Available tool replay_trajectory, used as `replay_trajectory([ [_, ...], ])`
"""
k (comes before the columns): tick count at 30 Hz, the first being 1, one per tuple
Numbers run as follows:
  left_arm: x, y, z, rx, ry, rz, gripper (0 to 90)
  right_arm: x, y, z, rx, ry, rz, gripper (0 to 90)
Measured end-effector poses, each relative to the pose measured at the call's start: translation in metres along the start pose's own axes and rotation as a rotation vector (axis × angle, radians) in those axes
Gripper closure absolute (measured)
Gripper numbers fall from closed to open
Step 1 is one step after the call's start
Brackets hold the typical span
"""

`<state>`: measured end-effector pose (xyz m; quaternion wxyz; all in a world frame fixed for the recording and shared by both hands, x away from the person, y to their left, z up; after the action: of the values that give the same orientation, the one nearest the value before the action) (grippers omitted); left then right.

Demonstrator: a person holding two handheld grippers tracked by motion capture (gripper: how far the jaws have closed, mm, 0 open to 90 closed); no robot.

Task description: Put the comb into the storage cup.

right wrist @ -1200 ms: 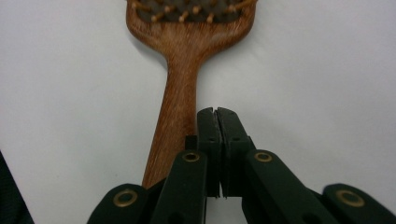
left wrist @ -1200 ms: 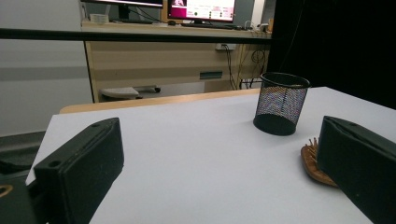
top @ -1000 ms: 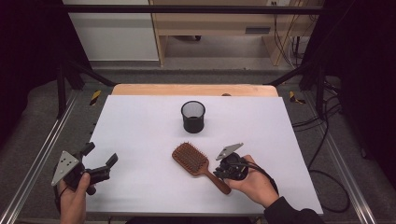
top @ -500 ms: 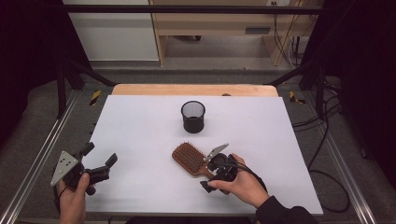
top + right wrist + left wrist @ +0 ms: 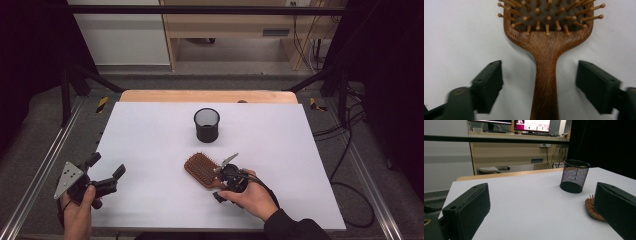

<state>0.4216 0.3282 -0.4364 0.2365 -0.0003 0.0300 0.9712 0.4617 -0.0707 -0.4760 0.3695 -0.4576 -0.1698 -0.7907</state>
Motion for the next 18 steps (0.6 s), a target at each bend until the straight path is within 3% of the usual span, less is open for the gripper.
replay_trajectory([
  [1, 0.0000, 0.0000, 0.0000, 0.000, 0.000, 0.000, 1.2, 0.0000, 0.0000, 0.0000, 0.000, 0.000, 0.000, 29.6],
  [2, 0.0000, 0.0000, 0.0000, 0.000, 0.000, 0.000, 1.2, 0.0004, 0.0008, 0.0010, 0.003, 0.004, -0.015, 36.8],
  [8, -0.0002, 0.0002, 0.0000, -0.002, 0.000, 0.000, 1.2, 0.0022, 0.0030, 0.0008, -0.001, 0.018, -0.041, 52.9],
  [18, -0.0006, 0.0005, -0.0004, -0.003, -0.003, 0.001, 1.2, 0.0022, -0.0019, 0.0000, 0.038, 0.015, -0.058, 65.0],
])
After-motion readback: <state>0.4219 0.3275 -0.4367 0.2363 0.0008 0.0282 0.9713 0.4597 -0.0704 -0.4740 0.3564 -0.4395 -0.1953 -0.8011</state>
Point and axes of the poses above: each handheld gripper's, and its own axes: x roughly backward along the jaws, z roughly out of its top, y roughly to its right, the point moved 2 cm from there along -x, roughly forward along the jaws, and after that the axes turned 6 degrees about y, right-handed, at the moved point
